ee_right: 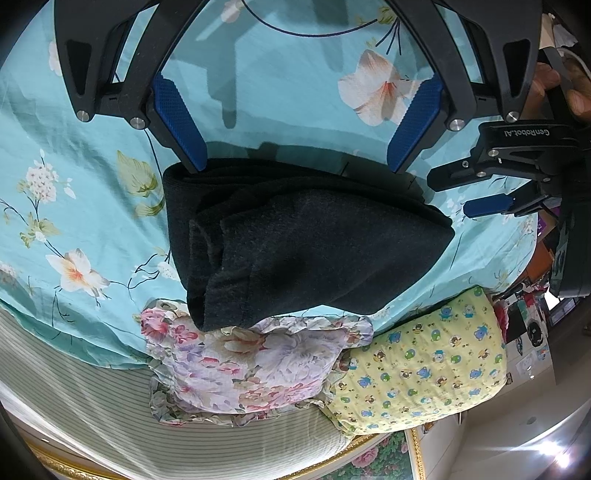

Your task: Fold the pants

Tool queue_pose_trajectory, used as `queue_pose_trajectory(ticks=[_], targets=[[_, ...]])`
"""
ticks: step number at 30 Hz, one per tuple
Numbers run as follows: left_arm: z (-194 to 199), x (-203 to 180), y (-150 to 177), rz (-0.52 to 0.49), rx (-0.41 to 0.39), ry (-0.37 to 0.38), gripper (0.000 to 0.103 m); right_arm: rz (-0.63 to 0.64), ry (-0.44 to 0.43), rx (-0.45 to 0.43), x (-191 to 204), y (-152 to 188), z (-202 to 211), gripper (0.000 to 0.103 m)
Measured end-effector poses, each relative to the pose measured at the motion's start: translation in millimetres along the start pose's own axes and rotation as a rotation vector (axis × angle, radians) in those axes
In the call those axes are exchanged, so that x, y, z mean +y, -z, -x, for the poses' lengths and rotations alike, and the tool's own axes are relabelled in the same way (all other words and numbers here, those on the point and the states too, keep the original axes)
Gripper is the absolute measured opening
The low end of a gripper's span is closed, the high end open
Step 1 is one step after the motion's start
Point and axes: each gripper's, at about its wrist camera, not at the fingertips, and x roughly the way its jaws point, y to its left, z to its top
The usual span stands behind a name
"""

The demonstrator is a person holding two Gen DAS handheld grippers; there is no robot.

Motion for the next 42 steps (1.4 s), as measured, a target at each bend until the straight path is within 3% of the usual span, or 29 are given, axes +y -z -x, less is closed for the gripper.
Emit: queue_pose_trajectory(ticks=[42], targets=[[7.0, 0.7, -15.0, 0.020, -0.019, 0.031, 0.085, -0.023, -0.016, -0.055, 1.9, -17.0, 11.8, 0.099]])
